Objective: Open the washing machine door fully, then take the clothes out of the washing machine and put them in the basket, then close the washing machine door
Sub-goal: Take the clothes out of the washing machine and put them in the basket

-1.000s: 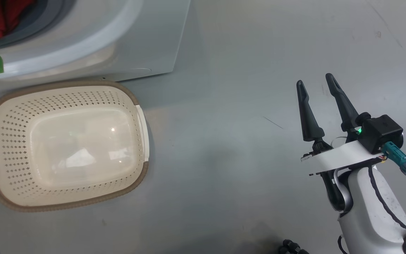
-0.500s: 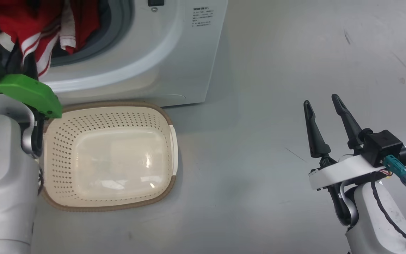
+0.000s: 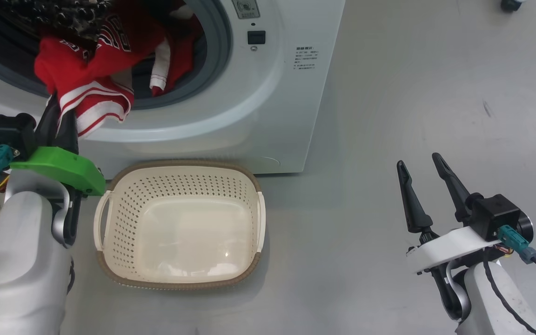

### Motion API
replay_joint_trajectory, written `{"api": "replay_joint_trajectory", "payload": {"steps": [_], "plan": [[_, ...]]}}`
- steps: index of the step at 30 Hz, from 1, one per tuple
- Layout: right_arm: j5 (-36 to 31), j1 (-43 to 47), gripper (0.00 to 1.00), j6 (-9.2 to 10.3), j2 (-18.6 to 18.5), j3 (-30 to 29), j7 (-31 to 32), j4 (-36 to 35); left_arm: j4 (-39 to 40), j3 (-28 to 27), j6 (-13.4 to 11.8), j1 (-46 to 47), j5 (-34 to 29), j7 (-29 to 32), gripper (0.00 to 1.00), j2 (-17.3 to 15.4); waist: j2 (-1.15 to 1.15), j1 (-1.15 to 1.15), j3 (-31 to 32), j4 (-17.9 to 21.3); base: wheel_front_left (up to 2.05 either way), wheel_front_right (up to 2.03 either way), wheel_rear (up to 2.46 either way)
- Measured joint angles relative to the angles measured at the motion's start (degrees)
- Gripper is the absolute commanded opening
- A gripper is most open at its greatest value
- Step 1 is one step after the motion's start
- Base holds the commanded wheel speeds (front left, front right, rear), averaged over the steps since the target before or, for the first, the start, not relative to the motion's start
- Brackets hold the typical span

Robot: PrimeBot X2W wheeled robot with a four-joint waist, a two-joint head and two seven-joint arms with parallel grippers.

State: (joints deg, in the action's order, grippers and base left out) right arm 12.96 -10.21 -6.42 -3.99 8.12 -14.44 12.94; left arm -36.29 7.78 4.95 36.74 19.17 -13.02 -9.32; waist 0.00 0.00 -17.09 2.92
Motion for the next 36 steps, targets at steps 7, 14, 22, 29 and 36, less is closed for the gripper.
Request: {"api": "replay_joint_trajectory", "payload": {"steps": [7, 14, 22, 29, 36], "plan": [[-0.01, 1.36, 1.0, 0.0, 0.04, 0.35, 0.0, 0.19, 5.94, -0.03, 0.45, -3.09, -0.01, -1.18, 0.0, 0.1, 0.0, 0.0, 3.17, -1.47, 0.0, 0.0, 0.0], [-0.01, 1.52, 1.0, -0.02, 0.16, 0.57, 0.0, 0.11, 15.44, -0.52, 0.49, -4.89, -0.11, -1.44, 0.0, 0.12, 0.0, 0.0, 4.54, -2.1, 0.0, 0.0, 0.0], [-0.01, 1.92, 1.0, -0.07, 0.23, 0.75, 0.0, 0.03, 28.84, -3.68, 0.89, -5.27, -0.64, -1.67, 0.0, 0.76, 0.0, 0.0, 5.0, -2.06, 0.0, 0.0, 0.0], [-0.01, 2.49, 1.0, -0.07, 0.33, 0.96, 0.0, 0.01, 35.48, -4.27, 0.9, -6.42, -1.19, -1.7, 0.0, 1.25, 0.0, 0.0, 5.3, -1.78, 0.0, 0.0, 0.0], [-0.01, 2.51, 1.0, -0.08, 0.4, 1.19, 0.0, 0.01, 35.19, -2.23, 0.97, -12.25, -1.29, -1.69, 0.0, 1.25, 0.0, 0.0, 5.57, -1.42, 0.0, 0.0, 0.0]]}}
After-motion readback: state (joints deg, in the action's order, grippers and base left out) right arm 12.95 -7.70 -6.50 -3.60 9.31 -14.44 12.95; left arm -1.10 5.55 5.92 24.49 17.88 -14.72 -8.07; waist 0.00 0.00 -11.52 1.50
